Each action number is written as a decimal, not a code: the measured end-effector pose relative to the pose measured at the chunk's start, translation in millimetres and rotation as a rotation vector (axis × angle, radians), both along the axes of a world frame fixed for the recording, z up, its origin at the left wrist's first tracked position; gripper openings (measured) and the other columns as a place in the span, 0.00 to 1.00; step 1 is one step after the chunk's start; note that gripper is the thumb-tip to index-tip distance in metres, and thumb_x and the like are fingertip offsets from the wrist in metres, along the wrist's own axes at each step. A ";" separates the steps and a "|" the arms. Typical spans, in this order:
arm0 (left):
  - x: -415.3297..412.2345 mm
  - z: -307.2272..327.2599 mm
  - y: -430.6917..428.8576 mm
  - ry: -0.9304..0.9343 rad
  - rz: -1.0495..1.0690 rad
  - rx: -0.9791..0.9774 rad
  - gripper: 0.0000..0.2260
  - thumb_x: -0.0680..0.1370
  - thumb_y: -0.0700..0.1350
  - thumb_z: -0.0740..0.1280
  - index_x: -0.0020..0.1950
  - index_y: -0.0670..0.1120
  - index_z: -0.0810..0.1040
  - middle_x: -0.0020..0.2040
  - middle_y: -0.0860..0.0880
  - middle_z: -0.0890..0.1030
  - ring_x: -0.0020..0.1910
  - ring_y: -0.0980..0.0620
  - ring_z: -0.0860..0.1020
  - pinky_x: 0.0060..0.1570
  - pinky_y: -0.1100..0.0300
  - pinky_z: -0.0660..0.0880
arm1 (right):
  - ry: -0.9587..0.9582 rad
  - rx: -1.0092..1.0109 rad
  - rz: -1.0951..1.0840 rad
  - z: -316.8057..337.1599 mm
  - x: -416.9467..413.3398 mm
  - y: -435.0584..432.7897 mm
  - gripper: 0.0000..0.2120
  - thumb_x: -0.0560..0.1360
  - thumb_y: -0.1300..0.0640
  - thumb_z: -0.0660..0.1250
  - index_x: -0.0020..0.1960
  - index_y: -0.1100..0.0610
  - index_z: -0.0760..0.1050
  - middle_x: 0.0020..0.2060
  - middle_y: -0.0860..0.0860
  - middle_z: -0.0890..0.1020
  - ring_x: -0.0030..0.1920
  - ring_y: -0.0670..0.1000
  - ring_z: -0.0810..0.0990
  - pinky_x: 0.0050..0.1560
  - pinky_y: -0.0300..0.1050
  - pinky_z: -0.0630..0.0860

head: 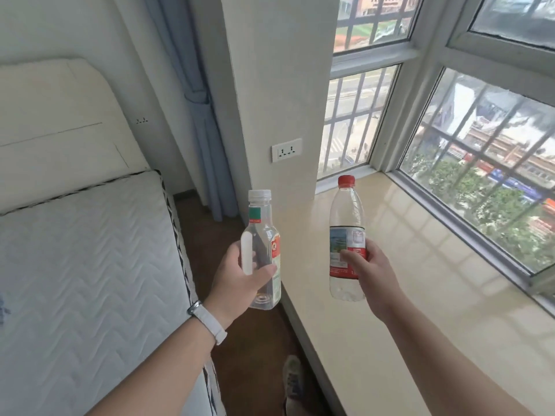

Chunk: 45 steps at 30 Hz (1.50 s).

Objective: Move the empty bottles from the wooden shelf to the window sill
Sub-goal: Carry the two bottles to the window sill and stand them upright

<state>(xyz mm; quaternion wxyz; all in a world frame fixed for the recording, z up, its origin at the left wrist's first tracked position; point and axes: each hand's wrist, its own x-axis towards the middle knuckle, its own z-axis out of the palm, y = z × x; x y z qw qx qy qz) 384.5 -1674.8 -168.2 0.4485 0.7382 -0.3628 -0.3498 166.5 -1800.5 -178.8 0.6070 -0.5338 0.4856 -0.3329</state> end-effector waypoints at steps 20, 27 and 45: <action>36.2 13.2 -255.6 0.029 -0.178 -0.007 0.26 0.62 0.56 0.76 0.58 0.53 0.75 0.51 0.50 0.83 0.52 0.51 0.83 0.51 0.53 0.82 | -0.083 0.057 -0.151 -3.6 16.6 -193.9 0.11 0.75 0.61 0.70 0.54 0.49 0.78 0.47 0.52 0.85 0.44 0.48 0.85 0.44 0.43 0.78; 40.1 -1.4 -308.9 0.076 -0.301 0.007 0.27 0.65 0.56 0.77 0.61 0.51 0.76 0.54 0.49 0.84 0.54 0.51 0.83 0.53 0.50 0.82 | -0.071 0.096 -0.263 -15.7 8.7 -204.7 0.18 0.66 0.53 0.70 0.55 0.49 0.78 0.49 0.52 0.85 0.48 0.51 0.86 0.48 0.46 0.80; 85.2 -36.8 -469.1 0.122 -0.707 0.066 0.24 0.64 0.52 0.74 0.58 0.50 0.75 0.55 0.46 0.82 0.52 0.51 0.80 0.48 0.59 0.75 | 0.123 0.068 -0.609 -16.8 76.5 -256.0 0.19 0.72 0.65 0.72 0.57 0.46 0.77 0.48 0.47 0.85 0.46 0.43 0.84 0.42 0.35 0.78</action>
